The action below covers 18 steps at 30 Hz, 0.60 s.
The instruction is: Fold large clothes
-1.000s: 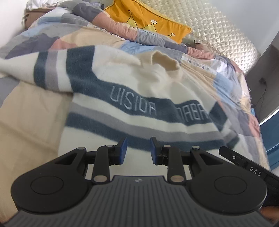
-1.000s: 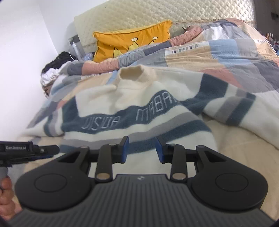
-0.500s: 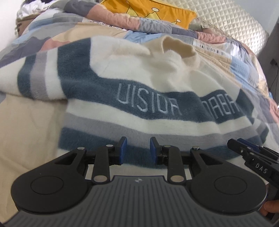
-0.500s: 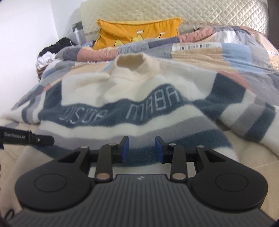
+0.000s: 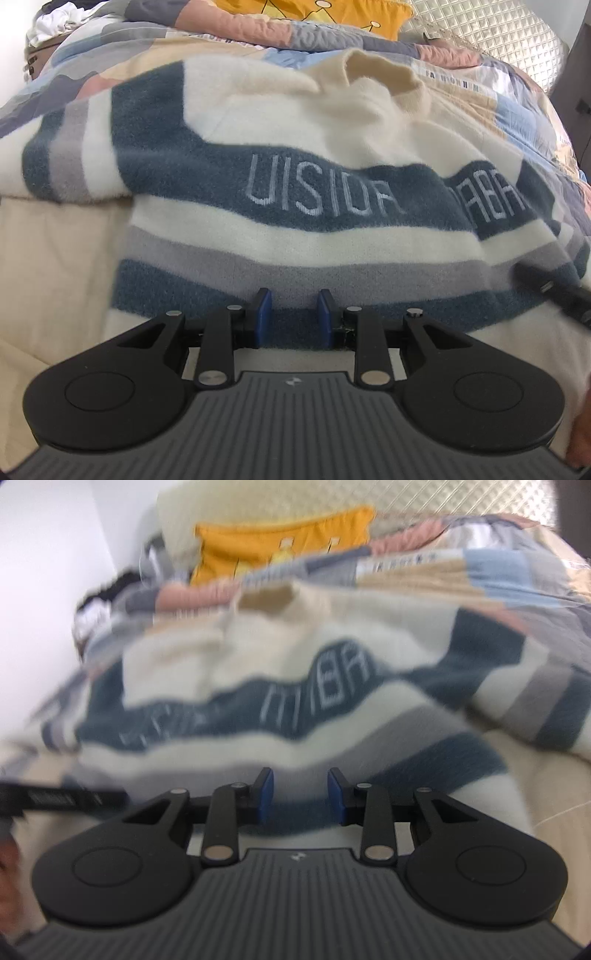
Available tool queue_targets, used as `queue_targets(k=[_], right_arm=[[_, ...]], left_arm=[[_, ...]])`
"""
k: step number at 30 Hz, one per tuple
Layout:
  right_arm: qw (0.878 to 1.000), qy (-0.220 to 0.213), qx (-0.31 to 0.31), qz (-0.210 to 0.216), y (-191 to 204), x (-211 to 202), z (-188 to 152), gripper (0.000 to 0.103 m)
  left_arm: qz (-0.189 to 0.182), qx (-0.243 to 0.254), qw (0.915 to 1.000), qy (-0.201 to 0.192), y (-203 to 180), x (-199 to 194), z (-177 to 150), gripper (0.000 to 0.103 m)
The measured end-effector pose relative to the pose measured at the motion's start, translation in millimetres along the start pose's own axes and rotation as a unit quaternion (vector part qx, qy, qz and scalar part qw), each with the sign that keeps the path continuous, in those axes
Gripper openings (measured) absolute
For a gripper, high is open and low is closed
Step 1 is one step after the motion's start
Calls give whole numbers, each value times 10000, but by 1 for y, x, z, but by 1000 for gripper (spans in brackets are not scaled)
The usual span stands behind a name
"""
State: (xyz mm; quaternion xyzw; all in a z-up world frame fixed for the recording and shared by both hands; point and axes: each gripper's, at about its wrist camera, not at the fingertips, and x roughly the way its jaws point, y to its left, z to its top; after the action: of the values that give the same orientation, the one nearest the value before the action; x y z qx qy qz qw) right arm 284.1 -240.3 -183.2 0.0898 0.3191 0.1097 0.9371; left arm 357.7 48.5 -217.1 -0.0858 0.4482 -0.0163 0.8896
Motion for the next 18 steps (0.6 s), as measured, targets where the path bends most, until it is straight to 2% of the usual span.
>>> queue_targets(k=[4, 8, 10, 12, 14, 16, 18], right_arm=[[9973, -656, 289, -165, -6, -38, 11, 35], [9864, -1317, 511, -845, -23, -77, 17, 35], [9769, -1506, 923, -1202, -42, -92, 18, 35], [9630, -1579, 1560, -1530, -68, -101, 19, 38], [9447, -1604, 2204, -1823, -95, -109, 16, 50], [9258, -1574, 2778, -2024, -121, -112, 11, 70], [9048, -1503, 3317, -2209, -141, -111, 2, 76]], left_arm=[[-39, -54, 10000, -5, 1, -9, -4, 32], [-96, -124, 9999, -3, 0, -21, -11, 32], [-129, -142, 9998, -32, 0, -27, -15, 32], [-178, -175, 9997, -64, 0, -33, -19, 32], [-257, -254, 9993, -98, 2, -40, -22, 32], [-334, -324, 9988, -167, 4, -47, -26, 32], [-305, -333, 9987, -220, 5, -54, -29, 32]])
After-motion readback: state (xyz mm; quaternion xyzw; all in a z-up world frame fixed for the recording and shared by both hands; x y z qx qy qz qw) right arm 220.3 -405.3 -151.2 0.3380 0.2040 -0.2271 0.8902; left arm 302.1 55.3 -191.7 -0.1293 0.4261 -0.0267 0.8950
